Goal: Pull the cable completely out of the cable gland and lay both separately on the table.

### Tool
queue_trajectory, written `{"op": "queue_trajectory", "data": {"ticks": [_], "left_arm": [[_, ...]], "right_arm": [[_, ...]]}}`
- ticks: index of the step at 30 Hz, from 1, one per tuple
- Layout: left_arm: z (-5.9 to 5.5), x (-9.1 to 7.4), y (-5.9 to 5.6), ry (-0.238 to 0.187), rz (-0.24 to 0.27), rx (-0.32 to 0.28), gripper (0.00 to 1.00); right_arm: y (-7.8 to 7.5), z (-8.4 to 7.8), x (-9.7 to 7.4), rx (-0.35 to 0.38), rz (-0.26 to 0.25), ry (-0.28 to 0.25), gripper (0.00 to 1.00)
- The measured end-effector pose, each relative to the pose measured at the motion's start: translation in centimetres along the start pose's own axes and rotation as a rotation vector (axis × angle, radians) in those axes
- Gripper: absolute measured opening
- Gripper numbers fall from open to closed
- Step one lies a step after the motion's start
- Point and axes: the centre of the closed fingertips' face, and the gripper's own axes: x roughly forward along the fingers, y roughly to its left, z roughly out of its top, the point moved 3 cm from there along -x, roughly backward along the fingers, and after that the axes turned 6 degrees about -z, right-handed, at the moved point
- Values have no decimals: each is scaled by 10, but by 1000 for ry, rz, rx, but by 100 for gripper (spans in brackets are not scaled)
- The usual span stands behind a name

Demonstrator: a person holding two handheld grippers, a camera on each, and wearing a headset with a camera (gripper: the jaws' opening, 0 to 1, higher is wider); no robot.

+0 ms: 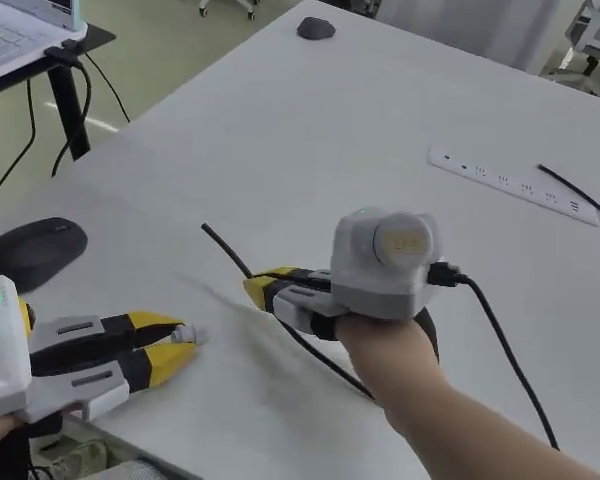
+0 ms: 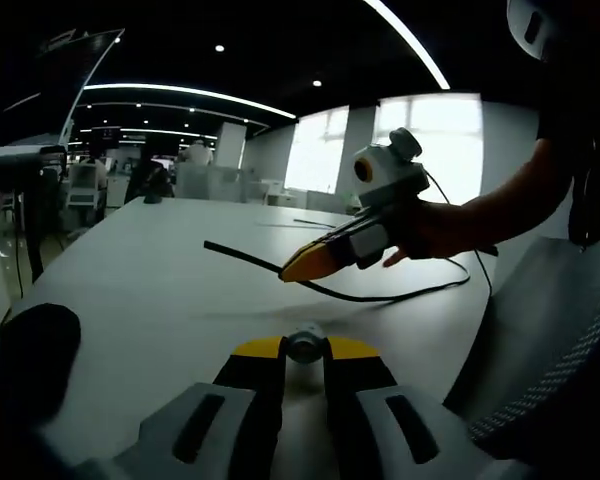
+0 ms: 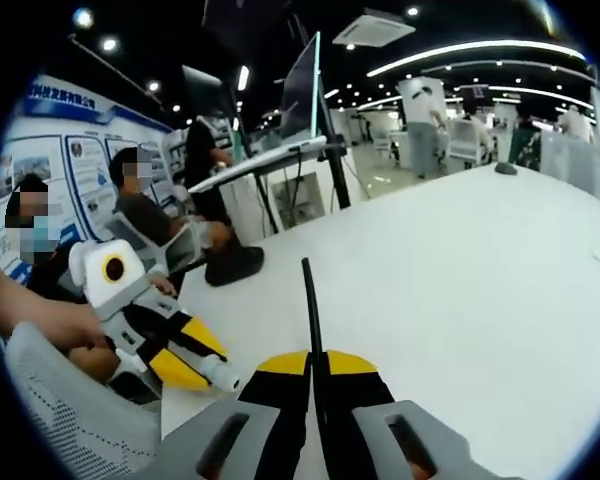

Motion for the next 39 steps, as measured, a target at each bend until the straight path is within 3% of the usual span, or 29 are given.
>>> {"op": "queue_trajectory", "data": {"ticks": [7,10,15,19,23,26,31,34,35,37,39], "left_arm": [[-9,8,-3,12,-6,4,15],[-11,8,-3,14,-8,14,15],[-11,6,3,5,22,25,15],[-10,6,6,8,17,-24,16],[-10,6,11,23,28,-24,16],[-9,6,11,16,34,-26,23],[-6,10,1,4,3,-41,35],[-1,12,0,-12,18,-29,56],[7,12,2,-51,39,44,61],[9,13,-1,-56,45,15,75],[10,13,1,-53,59,22,83]], "right_arm": [[-2,-7,9,-64,-60,1,0],[0,-6,12,-89,-58,-14,0],[-2,-9,19,-125,-74,-15,0],[0,-12,20,-139,-72,-9,0],[0,-13,20,-188,-88,-7,1],[-1,-13,20,-219,-95,-7,13],[-2,-12,18,-227,-107,-9,24],[-6,-10,17,-222,-142,-22,39],[-7,-8,15,-235,-155,-26,45],[-13,-4,12,-232,-200,-44,56],[-19,1,9,-205,-234,-66,76]]}}
